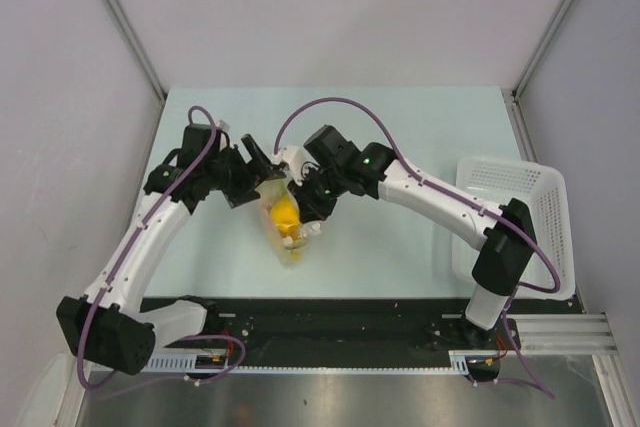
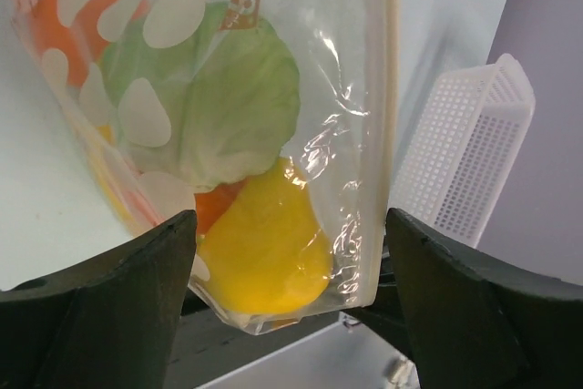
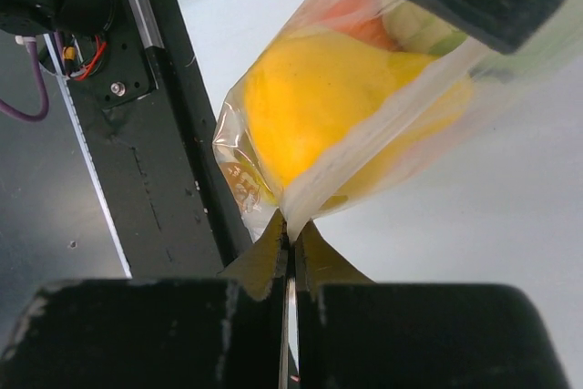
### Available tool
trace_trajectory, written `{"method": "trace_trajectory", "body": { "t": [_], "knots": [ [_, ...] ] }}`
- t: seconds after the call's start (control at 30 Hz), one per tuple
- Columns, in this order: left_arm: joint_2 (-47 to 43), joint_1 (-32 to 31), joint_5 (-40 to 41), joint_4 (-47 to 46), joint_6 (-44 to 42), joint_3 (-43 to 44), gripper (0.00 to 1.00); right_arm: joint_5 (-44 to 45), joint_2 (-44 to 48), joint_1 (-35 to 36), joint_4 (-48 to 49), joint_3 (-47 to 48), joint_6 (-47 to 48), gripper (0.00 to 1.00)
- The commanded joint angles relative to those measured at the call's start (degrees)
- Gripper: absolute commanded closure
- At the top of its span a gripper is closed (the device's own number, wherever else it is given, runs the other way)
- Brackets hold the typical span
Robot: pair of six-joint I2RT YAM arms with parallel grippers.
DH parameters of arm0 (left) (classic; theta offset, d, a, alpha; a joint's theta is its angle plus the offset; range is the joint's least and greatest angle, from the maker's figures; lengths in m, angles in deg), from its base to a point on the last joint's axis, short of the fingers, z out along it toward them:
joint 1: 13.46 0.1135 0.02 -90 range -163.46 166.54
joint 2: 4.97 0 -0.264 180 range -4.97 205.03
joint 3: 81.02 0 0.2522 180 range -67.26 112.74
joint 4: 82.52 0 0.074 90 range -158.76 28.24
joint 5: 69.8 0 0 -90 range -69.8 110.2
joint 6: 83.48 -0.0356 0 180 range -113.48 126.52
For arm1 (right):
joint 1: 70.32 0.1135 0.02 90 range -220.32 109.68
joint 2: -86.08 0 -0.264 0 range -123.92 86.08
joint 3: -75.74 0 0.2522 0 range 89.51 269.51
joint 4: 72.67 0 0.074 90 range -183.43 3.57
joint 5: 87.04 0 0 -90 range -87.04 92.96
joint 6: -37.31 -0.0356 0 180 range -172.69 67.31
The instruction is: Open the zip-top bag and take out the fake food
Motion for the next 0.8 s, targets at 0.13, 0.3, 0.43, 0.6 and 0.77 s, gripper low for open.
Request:
{"method": "trace_trajectory", "body": {
  "t": [0.13,0.3,0.43,0.6,0.77],
  "knots": [
    [4.9,0.2,-3.0,-0.7,8.7,5.1,0.12,4.1,0.8,1.9,2.1,3.0,3.9,1.0],
    [6.8,0.2,-3.7,0.1,9.9,3.8,0.2,9.1,0.3,4.0,1.4,5.1,6.1,1.0],
    [7.1,0.2,-4.6,-1.4,9.7,3.7,0.57,13.2,0.2,4.5,0.4,6.9,7.4,1.0],
    [5.4,0.3,-3.2,-2.5,9.9,3.8,0.89,13.8,1.5,3.7,1.3,6.0,4.0,0.88],
    [3.3,0.3,-3.4,-2.5,13.0,3.0,1.0,10.1,7.5,1.6,9.5,-3.9,-7.5,0.49]
  ]
}}
